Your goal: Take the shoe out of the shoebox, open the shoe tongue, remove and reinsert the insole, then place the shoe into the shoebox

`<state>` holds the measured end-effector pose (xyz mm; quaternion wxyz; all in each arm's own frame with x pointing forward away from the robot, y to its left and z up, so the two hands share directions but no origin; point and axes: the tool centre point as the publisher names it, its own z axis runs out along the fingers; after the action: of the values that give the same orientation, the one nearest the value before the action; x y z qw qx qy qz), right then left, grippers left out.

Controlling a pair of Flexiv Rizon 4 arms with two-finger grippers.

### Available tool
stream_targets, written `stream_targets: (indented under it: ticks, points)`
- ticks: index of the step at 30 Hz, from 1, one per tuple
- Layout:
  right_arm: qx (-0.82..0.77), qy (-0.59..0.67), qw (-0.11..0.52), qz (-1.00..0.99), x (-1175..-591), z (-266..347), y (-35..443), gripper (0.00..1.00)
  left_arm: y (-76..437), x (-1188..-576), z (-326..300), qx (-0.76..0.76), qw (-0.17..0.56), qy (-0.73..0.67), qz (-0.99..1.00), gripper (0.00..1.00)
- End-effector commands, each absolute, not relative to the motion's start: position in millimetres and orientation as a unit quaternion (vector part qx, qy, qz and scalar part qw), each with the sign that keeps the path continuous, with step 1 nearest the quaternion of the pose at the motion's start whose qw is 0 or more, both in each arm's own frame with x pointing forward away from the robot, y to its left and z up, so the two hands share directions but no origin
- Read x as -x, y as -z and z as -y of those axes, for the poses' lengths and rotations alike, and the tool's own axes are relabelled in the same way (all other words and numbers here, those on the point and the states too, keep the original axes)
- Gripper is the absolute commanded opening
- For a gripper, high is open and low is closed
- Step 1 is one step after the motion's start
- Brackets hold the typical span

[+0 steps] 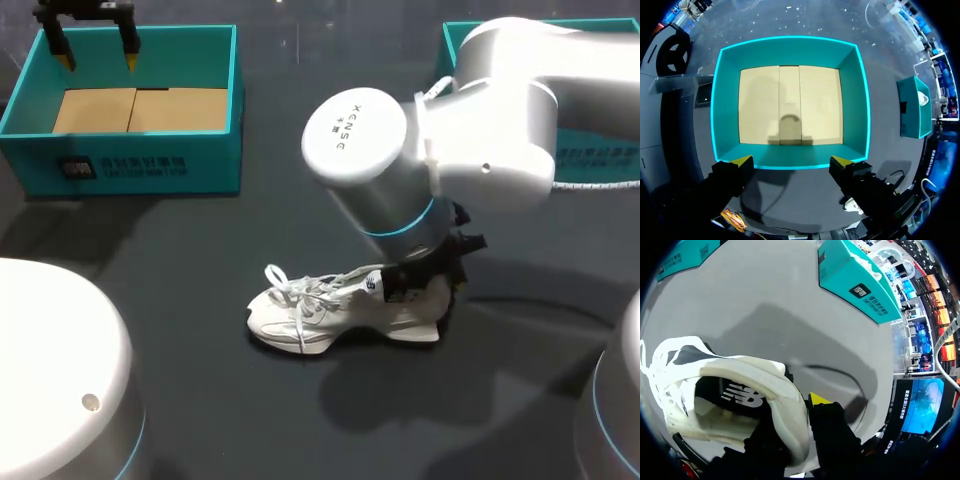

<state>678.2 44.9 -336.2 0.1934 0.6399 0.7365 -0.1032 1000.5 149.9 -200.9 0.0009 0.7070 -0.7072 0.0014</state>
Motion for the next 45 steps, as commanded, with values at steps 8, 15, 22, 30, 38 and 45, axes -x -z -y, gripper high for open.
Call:
stream_targets:
  ticks: [8,15,22,30,38,45]
  points:
    - [-0.635,0.091,0.176,-0.747,-687,-32,351,0.0,201,-1000,-150,-0.707,0.001,-0.001,0.707,1.0]
    - [-0.64,0.089,0.168,-0.745,-689,-28,358,0.0,201,-1000,-150,-0.707,0.001,-0.001,0.707,1.0]
    - [-0.639,0.087,0.164,-0.747,-689,-26,363,0.0,201,-1000,-150,-0.707,0.001,-0.001,0.707,1.0]
    - [-0.634,0.082,0.156,-0.753,-690,-26,369,0.0,201,-1000,-150,-0.707,0.001,-0.001,0.707,1.0]
    - [-0.638,0.083,0.154,-0.75,-690,-26,371,0.0,201,-1000,-150,-0.707,0.001,-0.001,0.707,1.0]
    - [-0.643,0.085,0.152,-0.745,-689,-27,372,0.31,201,-1000,-150,-0.707,0.001,-0.001,0.707,1.0]
